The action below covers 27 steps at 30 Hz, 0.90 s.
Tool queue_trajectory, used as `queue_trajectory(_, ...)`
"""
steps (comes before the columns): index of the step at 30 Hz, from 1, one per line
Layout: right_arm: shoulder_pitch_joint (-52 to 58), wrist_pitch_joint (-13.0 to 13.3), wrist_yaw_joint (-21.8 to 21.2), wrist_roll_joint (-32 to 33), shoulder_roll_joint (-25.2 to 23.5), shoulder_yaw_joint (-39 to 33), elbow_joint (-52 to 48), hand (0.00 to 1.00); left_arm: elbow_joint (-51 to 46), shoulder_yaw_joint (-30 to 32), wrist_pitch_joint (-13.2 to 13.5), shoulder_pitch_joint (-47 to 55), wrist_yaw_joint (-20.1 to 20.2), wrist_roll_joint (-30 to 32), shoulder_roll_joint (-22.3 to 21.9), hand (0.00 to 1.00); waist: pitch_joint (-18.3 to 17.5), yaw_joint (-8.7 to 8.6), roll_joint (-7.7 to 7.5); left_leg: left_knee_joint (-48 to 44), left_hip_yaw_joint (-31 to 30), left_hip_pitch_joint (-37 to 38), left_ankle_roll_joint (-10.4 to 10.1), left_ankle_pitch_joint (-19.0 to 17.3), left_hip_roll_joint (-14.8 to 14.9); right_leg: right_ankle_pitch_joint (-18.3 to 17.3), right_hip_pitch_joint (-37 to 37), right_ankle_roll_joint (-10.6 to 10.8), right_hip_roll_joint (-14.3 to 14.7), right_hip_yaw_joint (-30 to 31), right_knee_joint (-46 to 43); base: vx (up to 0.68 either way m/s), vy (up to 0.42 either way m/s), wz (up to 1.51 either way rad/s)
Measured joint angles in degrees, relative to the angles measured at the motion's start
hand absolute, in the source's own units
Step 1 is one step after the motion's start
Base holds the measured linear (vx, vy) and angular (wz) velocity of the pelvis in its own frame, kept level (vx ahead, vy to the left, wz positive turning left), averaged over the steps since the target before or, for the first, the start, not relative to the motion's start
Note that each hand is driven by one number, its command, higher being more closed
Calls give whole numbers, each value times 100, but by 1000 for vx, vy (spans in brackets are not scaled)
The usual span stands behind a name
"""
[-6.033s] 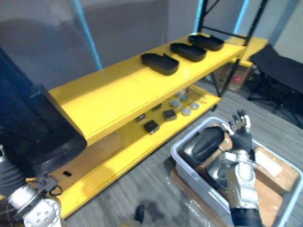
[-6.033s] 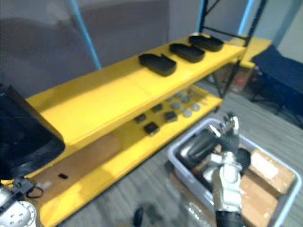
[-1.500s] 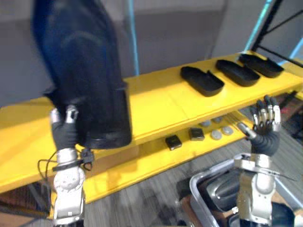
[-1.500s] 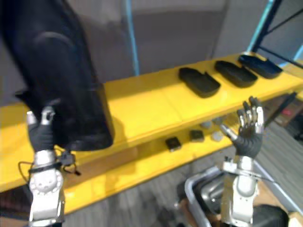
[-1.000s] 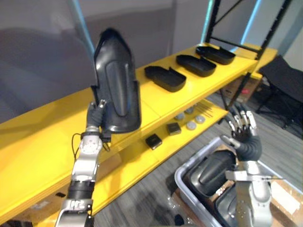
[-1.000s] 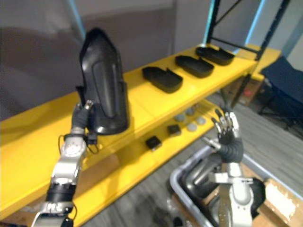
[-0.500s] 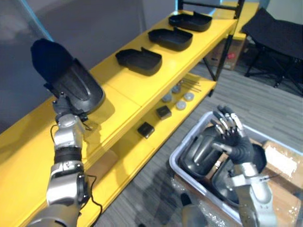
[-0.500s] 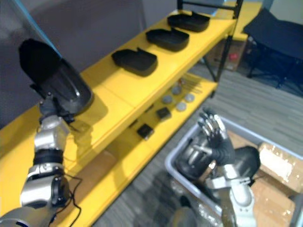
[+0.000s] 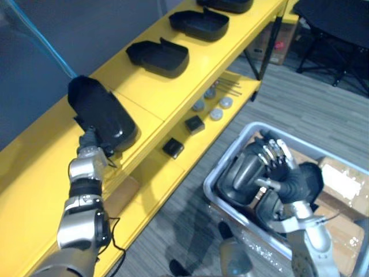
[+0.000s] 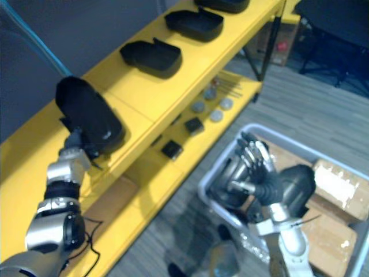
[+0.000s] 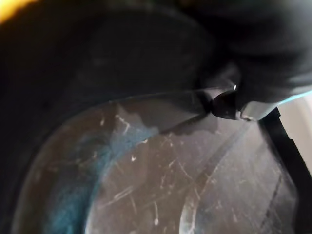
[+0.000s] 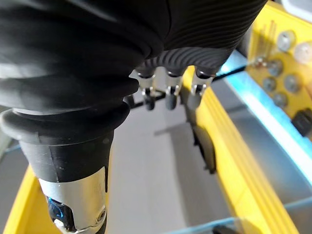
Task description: Walk over and take plastic housings, then place them on the shelf
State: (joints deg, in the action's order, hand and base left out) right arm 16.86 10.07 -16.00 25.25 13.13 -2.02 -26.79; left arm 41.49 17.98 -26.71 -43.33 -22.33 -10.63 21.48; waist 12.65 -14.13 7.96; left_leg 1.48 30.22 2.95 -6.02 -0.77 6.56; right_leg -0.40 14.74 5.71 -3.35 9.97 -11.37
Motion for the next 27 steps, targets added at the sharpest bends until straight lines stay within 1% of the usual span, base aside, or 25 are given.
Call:
queue_trajectory(6,62,0,18,106,2,-6,1,0,30,-75,-88,-171,-343,-29,0,100,101,-6,-51,-4,49,0,15,-9,-5,66,-32,34,-16,56,134,-8,-1,-4)
queue_trajectory(8,61,1,91,106,8,-2,1,0,62,-73,-99,-213,-465,-61,0,100,112,-9,-62,-15,83,0,38,-23,-9,86,-32,52,-24,89,160,-20,14,-7)
queue_trajectory(9,52,5,238,131,34,88,7,0,67,-60,-83,-455,-680,-84,32,100,238,-9,-135,-118,137,-100,111,-78,-16,197,-32,64,-59,112,315,-29,30,-8)
queue_trajectory(15,55,5,237,213,50,182,8,0,67,-58,-80,-475,-720,-86,50,100,251,-11,-156,-121,157,-94,111,-78,-10,209,-32,67,-58,117,313,-3,5,-1)
queue_trajectory(19,92,5,263,213,50,282,9,0,67,-26,-94,-576,-1065,-320,66,100,313,-5,-252,-197,156,-97,119,-100,17,214,-69,65,-56,109,315,0,0,0)
queue_trajectory(20,93,8,354,214,50,342,9,0,67,-24,-95,-595,-1167,-387,66,100,326,-7,-273,-201,157,-99,123,-105,19,220,-70,66,-56,108,319,0,0,0)
queue_trajectory(22,108,8,368,214,48,412,12,0,63,-24,-97,-604,-1315,-511,66,100,326,-7,-274,-203,158,-101,124,-107,19,224,-71,66,-57,107,325,0,0,0)
queue_trajectory(25,136,8,381,214,48,443,12,0,55,-24,-145,-609,-1434,-530,66,100,326,-7,-274,-207,159,-102,125,-107,24,228,-71,62,-54,105,324,0,0,0)
queue_trajectory(27,178,8,419,214,48,456,12,0,47,-12,-210,-614,-1593,-530,66,100,326,-9,-274,-212,159,-103,125,-107,31,229,-71,61,-49,103,324,0,0,0)
